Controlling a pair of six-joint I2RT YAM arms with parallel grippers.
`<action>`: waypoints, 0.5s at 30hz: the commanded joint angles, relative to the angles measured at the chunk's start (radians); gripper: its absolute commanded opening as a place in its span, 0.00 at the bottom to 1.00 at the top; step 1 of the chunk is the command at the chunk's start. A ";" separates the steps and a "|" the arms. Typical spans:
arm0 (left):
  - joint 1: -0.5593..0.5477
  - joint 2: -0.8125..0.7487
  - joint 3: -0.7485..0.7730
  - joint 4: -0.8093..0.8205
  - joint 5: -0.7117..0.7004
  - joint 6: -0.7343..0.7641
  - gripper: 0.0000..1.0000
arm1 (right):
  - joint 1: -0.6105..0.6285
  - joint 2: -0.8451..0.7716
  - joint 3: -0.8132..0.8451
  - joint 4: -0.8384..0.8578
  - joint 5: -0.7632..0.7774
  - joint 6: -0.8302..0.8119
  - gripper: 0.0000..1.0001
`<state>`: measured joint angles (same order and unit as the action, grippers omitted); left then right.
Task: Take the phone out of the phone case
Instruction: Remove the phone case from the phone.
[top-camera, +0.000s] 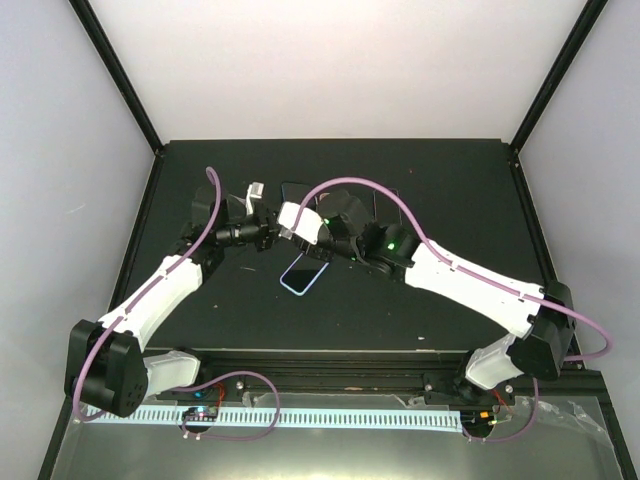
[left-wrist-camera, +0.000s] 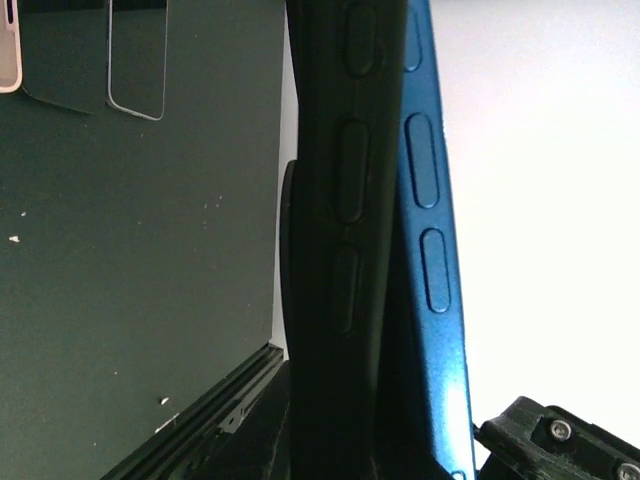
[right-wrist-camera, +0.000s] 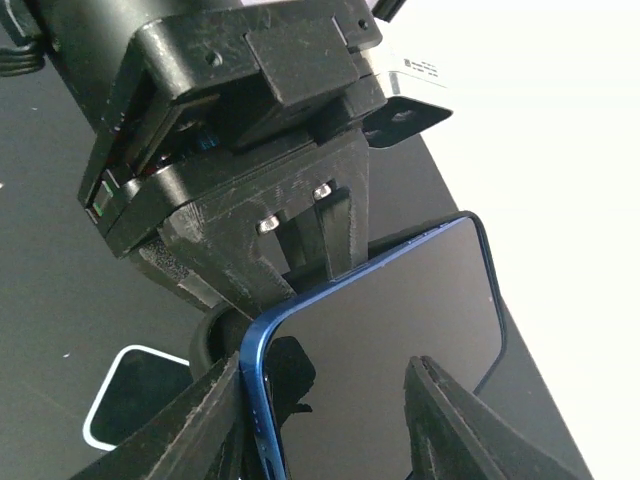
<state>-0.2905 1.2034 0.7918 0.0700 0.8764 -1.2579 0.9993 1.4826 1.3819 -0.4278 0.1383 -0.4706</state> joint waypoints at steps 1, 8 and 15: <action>-0.023 -0.047 0.014 0.060 0.067 0.008 0.06 | 0.012 -0.004 -0.057 0.173 0.238 -0.119 0.43; -0.029 -0.042 0.015 0.063 0.068 0.009 0.05 | 0.053 -0.024 -0.194 0.421 0.384 -0.327 0.40; -0.033 -0.048 0.013 0.066 0.072 0.010 0.05 | 0.051 0.009 -0.209 0.456 0.413 -0.392 0.39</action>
<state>-0.2970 1.2034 0.7841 0.0841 0.8326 -1.2583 1.0832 1.4696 1.1725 -0.0486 0.4084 -0.8021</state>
